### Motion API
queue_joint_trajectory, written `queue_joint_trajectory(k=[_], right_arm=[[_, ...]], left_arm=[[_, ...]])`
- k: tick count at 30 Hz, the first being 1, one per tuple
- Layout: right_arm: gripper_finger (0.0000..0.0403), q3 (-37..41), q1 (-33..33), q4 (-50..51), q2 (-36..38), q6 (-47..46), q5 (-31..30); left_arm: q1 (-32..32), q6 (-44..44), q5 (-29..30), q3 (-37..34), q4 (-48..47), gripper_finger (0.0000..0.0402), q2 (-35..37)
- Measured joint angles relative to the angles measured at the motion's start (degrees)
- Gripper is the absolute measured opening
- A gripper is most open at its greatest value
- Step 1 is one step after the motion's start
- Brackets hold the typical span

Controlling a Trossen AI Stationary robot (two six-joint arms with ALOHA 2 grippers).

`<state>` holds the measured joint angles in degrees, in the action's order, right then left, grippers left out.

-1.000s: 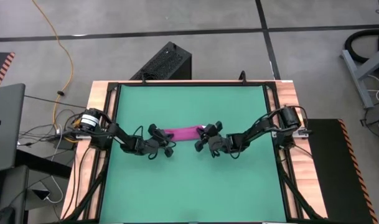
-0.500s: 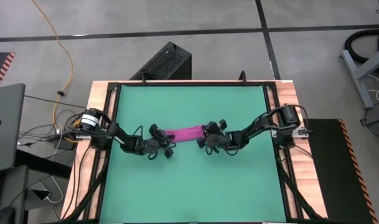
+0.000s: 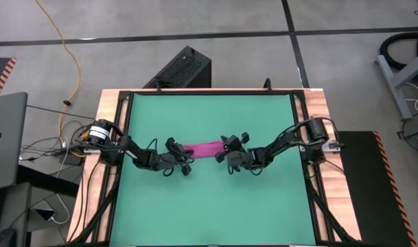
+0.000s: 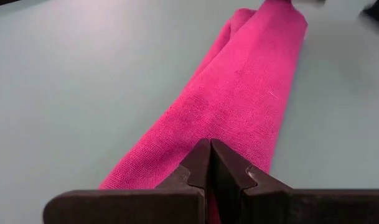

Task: Roll towel into tight, uniform cylinder
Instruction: Roll the pink towel

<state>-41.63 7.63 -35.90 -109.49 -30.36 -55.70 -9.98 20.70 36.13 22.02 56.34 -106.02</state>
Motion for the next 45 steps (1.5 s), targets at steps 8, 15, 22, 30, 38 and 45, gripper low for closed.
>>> queue_joint_trajectory(k=[8,15,22,30,38,45], right_arm=[[0.0015,-2.1,-0.3,-2.3,-10.7,-12.0,-1.4],[0.0015,-2.7,-1.0,-0.9,-11.9,-14.9,0.8],[0.0015,-2.6,-0.5,5.4,-11.6,-19.9,1.6],[0.0015,-2.6,-0.2,7.2,-11.6,-21.7,1.6],[0.0015,-2.7,-0.2,6.7,-11.7,-21.1,1.6],[0.0015,-2.7,-0.3,6.5,-11.7,-20.9,1.6]], left_arm=[[0.0,0.1,-0.8,0.0,0.3,0.0002,0.0],[0.0,-0.4,-5.2,0.0,1.2,0.0002,0.3],[0.0,-3.3,-6.9,0.0,-1.1,0.0002,4.2],[0.0,-12.0,-0.5,0.0,-10.0,0.0002,11.7],[0.1,-3.3,-7.7,-0.1,-14.8,0.0002,17.6],[-6.3,1.6,-11.7,0.0,-14.0,0.0000,15.6]])
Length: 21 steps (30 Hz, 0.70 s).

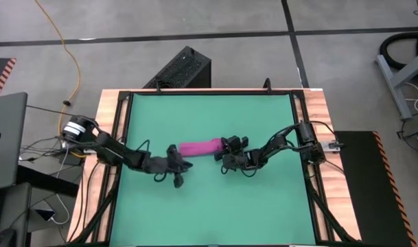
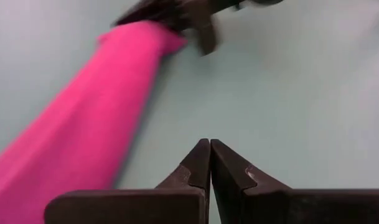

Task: Roll towel into tight, uniform cylinder
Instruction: Roll the pink towel

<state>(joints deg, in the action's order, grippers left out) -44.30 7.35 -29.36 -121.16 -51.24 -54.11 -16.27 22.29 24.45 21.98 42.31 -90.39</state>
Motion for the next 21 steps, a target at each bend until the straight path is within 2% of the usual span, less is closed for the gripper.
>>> queue_joint_trajectory(k=[4,6,10,16,21], right_arm=[[0.0015,0.0,0.1,-0.1,0.0,0.1,0.0],[0.0015,0.0,0.1,-0.1,0.0,0.1,0.1],[0.0015,0.0,0.1,-0.2,0.0,0.2,0.1],[0.0015,0.0,0.1,-0.2,0.0,0.3,0.1],[0.0015,0.0,0.1,-0.2,0.0,0.4,0.1]], left_arm=[[-0.4,1.2,10.7,0.0,-5.1,0.0000,-1.7],[0.3,0.9,13.3,0.0,-6.3,0.0000,-1.8],[1.6,0.5,11.7,0.0,-10.1,0.0000,-1.9],[3.5,0.5,12.3,0.1,-16.9,0.0000,-1.9],[4.6,-1.3,12.3,0.1,-17.4,0.0000,-1.9]])
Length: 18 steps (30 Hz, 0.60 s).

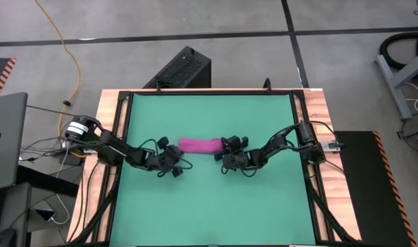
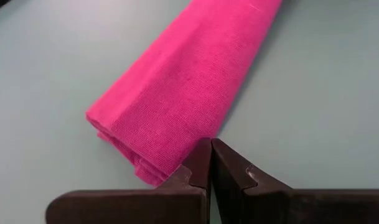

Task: Roll towel into tight, uniform cylinder
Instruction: Roll the pink towel

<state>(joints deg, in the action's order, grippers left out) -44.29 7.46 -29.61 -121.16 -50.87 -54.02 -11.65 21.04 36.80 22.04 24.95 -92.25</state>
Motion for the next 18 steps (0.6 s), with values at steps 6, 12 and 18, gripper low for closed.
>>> queue_joint_trajectory(k=[6,12,18], right_arm=[[0.0015,0.0,0.0,0.6,0.7,1.8,0.0],[0.0015,0.2,0.8,2.7,5.4,10.1,-2.1],[0.0015,0.2,2.0,6.3,11.4,14.1,-8.1]], left_arm=[[0.0,-1.3,1.6,0.0,-1.4,0.0000,0.0],[0.0,-1.0,1.4,0.0,-1.1,0.0000,0.0],[0.1,-0.9,0.5,0.0,-0.3,0.0000,0.0]])
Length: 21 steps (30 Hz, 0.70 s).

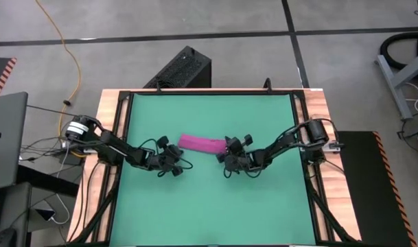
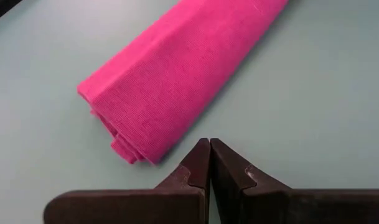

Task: Roll towel into tight, uniform cylinder
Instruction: Roll the pink towel

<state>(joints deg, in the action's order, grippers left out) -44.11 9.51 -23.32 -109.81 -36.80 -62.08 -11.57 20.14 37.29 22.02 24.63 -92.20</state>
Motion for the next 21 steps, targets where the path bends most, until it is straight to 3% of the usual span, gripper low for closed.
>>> queue_joint_trajectory(k=[9,16,21], right_arm=[[0.0015,-0.1,1.2,-3.5,3.3,3.3,-2.5],[0.0007,-3.6,5.0,-7.0,1.3,8.2,-5.3],[0.0007,-6.3,5.3,-6.8,-4.8,6.5,-5.4]], left_arm=[[0.1,0.0,-3.7,-0.1,4.4,0.0000,-0.1],[0.0,0.1,-4.9,-0.1,5.9,0.0000,-0.1],[0.0,0.6,-5.7,-0.1,6.8,0.0000,-0.1]])
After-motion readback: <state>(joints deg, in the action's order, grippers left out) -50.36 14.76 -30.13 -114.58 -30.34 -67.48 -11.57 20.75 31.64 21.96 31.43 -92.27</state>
